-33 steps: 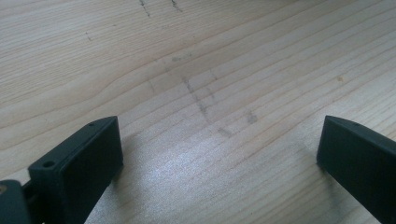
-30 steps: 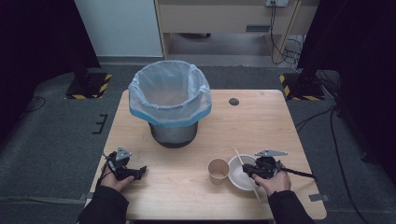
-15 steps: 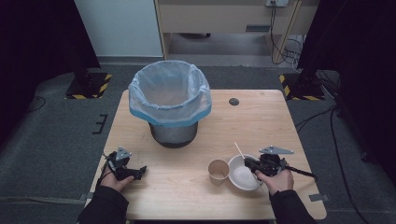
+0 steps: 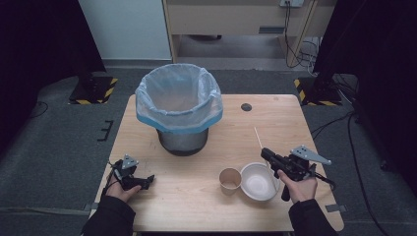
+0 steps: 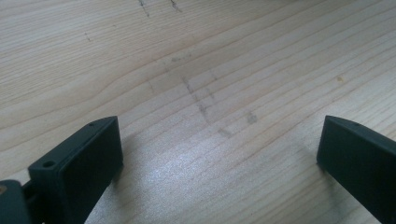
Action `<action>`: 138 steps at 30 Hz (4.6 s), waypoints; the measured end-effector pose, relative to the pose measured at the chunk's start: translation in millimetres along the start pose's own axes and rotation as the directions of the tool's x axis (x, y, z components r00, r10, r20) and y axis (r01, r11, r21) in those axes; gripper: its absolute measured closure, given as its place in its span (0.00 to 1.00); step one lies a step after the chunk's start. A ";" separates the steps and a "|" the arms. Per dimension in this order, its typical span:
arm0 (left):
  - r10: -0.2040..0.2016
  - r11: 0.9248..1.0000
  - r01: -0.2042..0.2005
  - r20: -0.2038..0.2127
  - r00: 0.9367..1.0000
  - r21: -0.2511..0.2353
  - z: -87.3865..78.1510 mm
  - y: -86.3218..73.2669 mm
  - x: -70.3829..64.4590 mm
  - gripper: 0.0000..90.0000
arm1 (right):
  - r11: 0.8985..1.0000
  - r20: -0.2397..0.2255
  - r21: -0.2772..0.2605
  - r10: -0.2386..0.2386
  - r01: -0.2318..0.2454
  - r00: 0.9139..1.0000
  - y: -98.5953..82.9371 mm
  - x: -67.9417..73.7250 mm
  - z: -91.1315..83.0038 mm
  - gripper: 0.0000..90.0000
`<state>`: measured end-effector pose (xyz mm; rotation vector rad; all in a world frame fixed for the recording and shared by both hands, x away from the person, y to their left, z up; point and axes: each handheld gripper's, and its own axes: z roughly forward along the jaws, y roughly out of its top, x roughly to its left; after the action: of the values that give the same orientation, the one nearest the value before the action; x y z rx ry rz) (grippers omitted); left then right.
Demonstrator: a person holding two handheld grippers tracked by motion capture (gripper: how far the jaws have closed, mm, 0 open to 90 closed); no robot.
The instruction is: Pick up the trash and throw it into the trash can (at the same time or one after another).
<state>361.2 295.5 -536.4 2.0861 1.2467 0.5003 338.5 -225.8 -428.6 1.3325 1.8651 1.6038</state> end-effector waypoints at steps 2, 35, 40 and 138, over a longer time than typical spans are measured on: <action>0.000 1.000 0.000 0.000 1.000 0.000 0.0 0.0 0.0 0.00 | 1.000 -0.001 -0.016 0.004 -0.004 1.000 1.4 -0.6 -0.9 0.95; 0.001 1.000 -0.001 0.000 1.000 0.000 0.1 0.1 -0.1 0.00 | 0.930 -0.045 -0.349 -0.138 0.114 0.989 126.0 29.0 3.0 0.95; 0.001 1.000 -0.001 0.000 1.000 0.000 0.1 0.1 -0.1 0.00 | 0.921 -0.052 -0.368 -0.155 0.125 0.987 140.5 37.5 8.3 0.95; 0.008 1.000 -0.008 0.009 1.000 -0.001 0.4 0.5 0.6 0.00 | 0.890 -0.153 -0.442 -0.195 0.109 0.969 204.1 138.2 206.6 0.78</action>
<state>362.1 295.7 -536.3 2.0915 1.2333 0.4944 511.6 -9.8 -264.7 0.8438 1.5365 1.9700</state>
